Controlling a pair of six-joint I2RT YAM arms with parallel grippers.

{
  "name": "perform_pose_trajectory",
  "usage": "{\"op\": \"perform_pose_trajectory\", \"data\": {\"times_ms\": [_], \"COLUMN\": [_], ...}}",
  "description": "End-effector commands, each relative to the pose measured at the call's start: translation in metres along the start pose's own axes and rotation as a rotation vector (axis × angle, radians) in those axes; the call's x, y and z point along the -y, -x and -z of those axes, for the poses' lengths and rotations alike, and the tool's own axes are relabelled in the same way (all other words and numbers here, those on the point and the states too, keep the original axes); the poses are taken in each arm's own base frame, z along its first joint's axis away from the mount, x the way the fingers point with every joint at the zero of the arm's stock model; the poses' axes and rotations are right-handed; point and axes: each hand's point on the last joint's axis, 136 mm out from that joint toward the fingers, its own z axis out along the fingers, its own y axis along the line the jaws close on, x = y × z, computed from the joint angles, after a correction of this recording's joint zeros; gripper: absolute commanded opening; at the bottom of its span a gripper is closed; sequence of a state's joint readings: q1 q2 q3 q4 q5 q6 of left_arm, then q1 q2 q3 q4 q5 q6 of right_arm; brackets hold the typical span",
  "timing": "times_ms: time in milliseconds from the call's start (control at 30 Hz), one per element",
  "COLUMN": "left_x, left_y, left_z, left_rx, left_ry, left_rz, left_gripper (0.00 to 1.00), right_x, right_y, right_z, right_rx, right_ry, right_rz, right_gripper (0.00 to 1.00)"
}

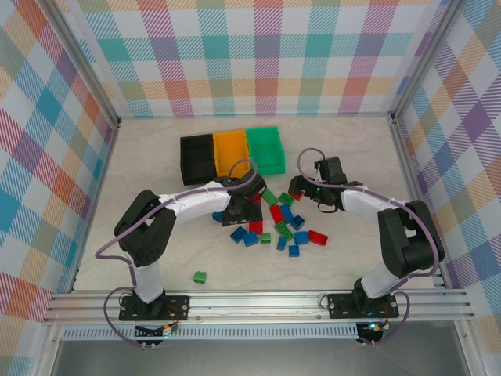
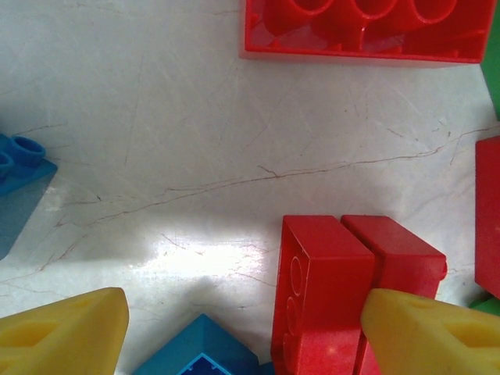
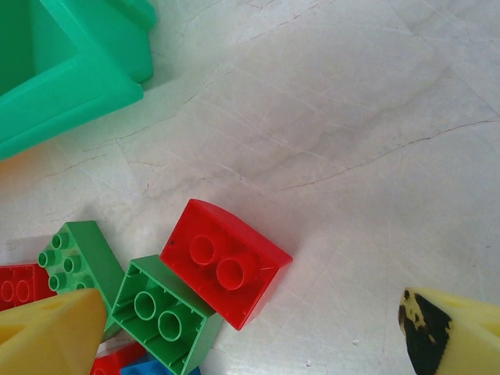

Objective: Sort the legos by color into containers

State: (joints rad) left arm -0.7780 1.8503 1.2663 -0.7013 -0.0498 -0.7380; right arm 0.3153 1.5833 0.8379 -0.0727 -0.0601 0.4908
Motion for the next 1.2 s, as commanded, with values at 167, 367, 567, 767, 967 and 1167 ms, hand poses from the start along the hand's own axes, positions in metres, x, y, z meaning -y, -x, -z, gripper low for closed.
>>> {"op": "perform_pose_trajectory", "data": {"times_ms": [167, 367, 567, 767, 967, 1167], "left_x": [-0.065, -0.021, -0.011, -0.049, -0.068, -0.058], "left_y": [-0.047, -0.055, -0.050, -0.043, -0.034, -0.037], "left_z": [-0.014, -0.034, -0.035, -0.023, -0.006, -0.013], "left_rx": [-0.193, -0.228, -0.231, -0.190, -0.137, -0.148], "left_ry": [0.415, 0.040, -0.062, 0.248, 0.440, 0.386], "left_rz": [-0.144, -0.021, 0.025, -0.060, -0.125, -0.125], "left_gripper": [0.85, 0.85, 0.85, 0.85, 0.84, 0.87], "right_x": [-0.005, -0.005, -0.005, -0.004, -0.005, -0.005], "right_y": [0.007, 0.007, 0.007, 0.007, 0.007, 0.007], "right_z": [0.002, 0.002, 0.002, 0.003, 0.002, 0.002], "right_rx": [0.012, 0.010, 0.011, 0.013, 0.013, 0.011], "right_ry": [0.013, 0.011, 0.011, 0.008, 0.011, 0.010], "right_rz": [-0.008, -0.007, -0.006, -0.007, -0.005, -0.009], "right_gripper": [0.96, 0.97, 0.97, 0.97, 0.97, 0.97]}}
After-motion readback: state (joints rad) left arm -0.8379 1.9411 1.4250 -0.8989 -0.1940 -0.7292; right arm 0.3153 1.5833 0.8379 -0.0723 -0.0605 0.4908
